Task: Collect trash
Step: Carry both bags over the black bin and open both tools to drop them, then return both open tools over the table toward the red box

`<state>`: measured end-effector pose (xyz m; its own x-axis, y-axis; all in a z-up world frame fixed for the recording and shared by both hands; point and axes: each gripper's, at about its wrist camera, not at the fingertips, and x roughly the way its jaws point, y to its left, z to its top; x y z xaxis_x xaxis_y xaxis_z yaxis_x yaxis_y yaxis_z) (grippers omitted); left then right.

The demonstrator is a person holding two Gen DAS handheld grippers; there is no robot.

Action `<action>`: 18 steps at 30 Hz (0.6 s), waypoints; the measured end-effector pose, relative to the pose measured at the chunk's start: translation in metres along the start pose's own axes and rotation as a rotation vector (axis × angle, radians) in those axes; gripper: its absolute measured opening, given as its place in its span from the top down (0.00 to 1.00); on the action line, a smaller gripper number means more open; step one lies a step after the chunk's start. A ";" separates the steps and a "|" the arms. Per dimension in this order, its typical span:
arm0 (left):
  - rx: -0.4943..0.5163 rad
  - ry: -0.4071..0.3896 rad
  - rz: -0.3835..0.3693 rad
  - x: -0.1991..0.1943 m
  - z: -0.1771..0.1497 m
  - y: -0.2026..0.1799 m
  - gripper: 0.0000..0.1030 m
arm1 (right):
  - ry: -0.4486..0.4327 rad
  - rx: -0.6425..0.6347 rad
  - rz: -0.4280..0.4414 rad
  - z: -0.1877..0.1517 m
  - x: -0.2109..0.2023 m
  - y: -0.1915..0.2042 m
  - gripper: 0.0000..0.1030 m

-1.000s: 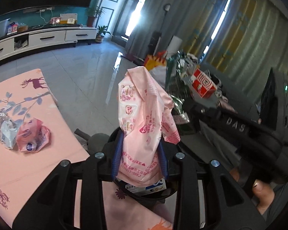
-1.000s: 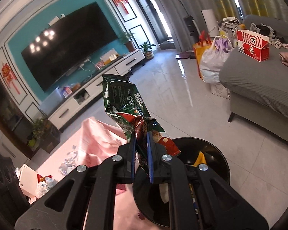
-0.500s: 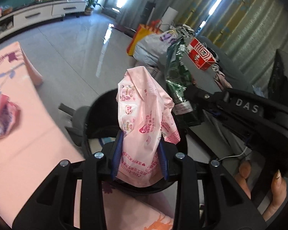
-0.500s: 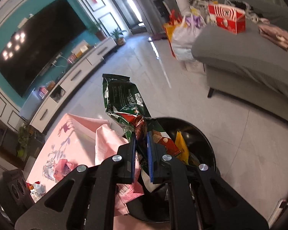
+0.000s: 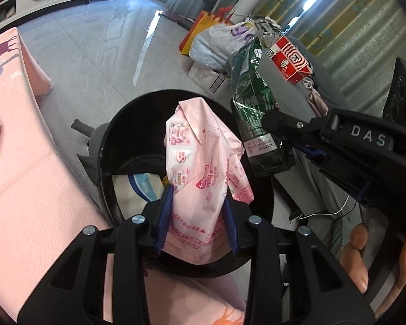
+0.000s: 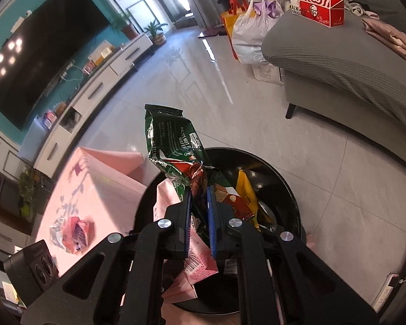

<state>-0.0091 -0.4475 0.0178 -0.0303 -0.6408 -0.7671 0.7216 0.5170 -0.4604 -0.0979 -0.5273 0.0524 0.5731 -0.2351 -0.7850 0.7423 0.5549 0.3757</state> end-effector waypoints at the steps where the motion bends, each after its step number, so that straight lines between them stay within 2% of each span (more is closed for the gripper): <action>1: 0.000 0.000 0.003 0.000 -0.001 0.000 0.65 | 0.001 -0.007 -0.014 0.000 0.001 0.001 0.88; 3: 0.002 0.004 -0.002 -0.001 0.000 0.000 0.62 | 0.002 -0.020 -0.031 -0.001 0.001 0.003 0.85; 4: 0.003 0.005 -0.012 -0.003 0.001 0.000 0.59 | -0.001 -0.028 -0.040 -0.002 0.000 0.005 0.80; 5: -0.001 0.004 -0.019 -0.006 0.002 0.001 0.56 | -0.005 -0.033 -0.042 -0.002 -0.001 0.005 0.70; 6: -0.010 -0.001 -0.027 -0.010 0.003 0.002 0.49 | -0.015 -0.041 -0.042 -0.002 -0.003 0.007 0.63; 7: -0.019 -0.012 -0.031 -0.016 0.005 0.005 0.42 | -0.029 -0.051 -0.045 -0.002 -0.006 0.009 0.50; 8: -0.022 -0.027 -0.029 -0.021 0.007 0.007 0.39 | -0.045 -0.063 -0.051 -0.003 -0.009 0.011 0.43; 10: -0.025 -0.049 -0.017 -0.028 0.010 0.008 0.29 | -0.070 -0.083 -0.066 -0.003 -0.013 0.015 0.38; 13: -0.056 -0.095 -0.007 -0.048 0.015 0.018 0.20 | -0.083 -0.096 -0.050 -0.004 -0.017 0.020 0.33; 16: -0.076 -0.138 0.011 -0.074 0.020 0.032 0.15 | -0.082 -0.105 -0.045 -0.006 -0.016 0.022 0.31; 18: -0.110 -0.204 0.035 -0.099 0.023 0.045 0.12 | -0.089 -0.115 -0.045 -0.007 -0.018 0.025 0.26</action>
<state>0.0423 -0.3740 0.0833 0.1414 -0.7170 -0.6826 0.6395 0.5925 -0.4899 -0.0917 -0.5038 0.0724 0.5725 -0.3291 -0.7510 0.7263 0.6286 0.2781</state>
